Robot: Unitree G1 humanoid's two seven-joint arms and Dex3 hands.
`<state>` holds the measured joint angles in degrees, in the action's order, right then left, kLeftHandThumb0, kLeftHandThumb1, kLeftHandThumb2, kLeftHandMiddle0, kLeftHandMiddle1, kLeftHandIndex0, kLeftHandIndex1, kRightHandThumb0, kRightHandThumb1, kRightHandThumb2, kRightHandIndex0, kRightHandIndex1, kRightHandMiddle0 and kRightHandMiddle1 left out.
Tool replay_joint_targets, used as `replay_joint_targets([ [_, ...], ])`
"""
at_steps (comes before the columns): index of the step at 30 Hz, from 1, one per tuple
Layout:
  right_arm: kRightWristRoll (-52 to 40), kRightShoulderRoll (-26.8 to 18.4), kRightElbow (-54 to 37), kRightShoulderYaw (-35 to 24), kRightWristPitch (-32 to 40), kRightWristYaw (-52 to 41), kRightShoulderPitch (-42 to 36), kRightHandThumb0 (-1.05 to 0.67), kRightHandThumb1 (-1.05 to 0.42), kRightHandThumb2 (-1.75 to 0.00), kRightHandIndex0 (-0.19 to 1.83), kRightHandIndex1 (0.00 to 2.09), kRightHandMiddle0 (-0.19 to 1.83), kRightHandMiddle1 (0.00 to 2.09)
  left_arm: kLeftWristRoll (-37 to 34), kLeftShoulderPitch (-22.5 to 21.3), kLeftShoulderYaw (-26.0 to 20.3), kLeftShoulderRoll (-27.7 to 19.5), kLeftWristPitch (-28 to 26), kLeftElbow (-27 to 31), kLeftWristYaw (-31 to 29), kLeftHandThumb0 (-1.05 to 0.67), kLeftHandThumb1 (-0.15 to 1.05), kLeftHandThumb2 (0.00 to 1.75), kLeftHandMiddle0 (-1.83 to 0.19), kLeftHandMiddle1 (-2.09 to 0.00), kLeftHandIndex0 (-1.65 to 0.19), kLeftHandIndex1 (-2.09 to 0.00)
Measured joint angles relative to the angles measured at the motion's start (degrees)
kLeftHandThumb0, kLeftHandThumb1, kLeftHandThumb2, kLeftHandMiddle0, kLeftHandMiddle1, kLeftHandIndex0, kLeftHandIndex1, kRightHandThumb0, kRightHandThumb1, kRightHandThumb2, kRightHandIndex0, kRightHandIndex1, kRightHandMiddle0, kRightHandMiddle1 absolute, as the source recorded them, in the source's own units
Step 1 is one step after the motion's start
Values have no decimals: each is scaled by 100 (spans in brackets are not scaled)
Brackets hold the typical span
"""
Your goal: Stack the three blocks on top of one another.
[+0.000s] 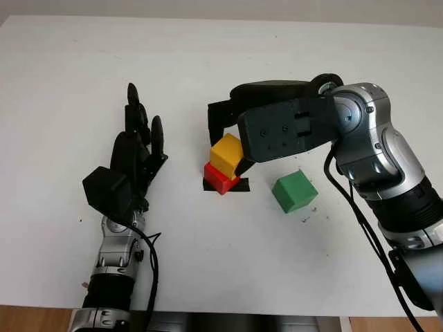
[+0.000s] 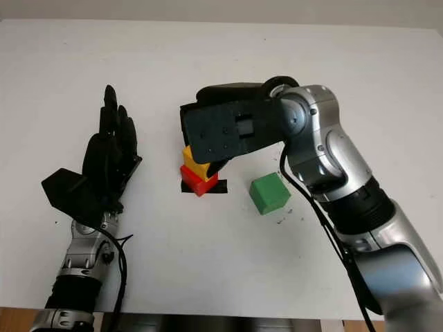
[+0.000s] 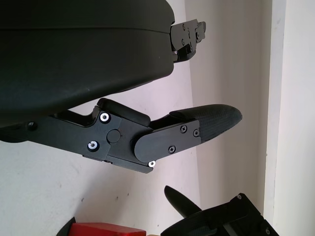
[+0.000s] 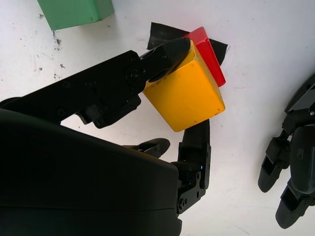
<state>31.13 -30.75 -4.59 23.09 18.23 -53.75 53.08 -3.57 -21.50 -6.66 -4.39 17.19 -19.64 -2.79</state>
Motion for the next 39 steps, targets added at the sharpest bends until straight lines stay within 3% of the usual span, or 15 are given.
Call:
replay_joint_targets([
  [39, 0, 76, 78, 30, 48, 105, 5, -41, -99, -5, 38, 5, 28, 158, 67, 51, 45, 61, 33, 31, 115, -70, 105, 66, 19, 0, 19, 0],
])
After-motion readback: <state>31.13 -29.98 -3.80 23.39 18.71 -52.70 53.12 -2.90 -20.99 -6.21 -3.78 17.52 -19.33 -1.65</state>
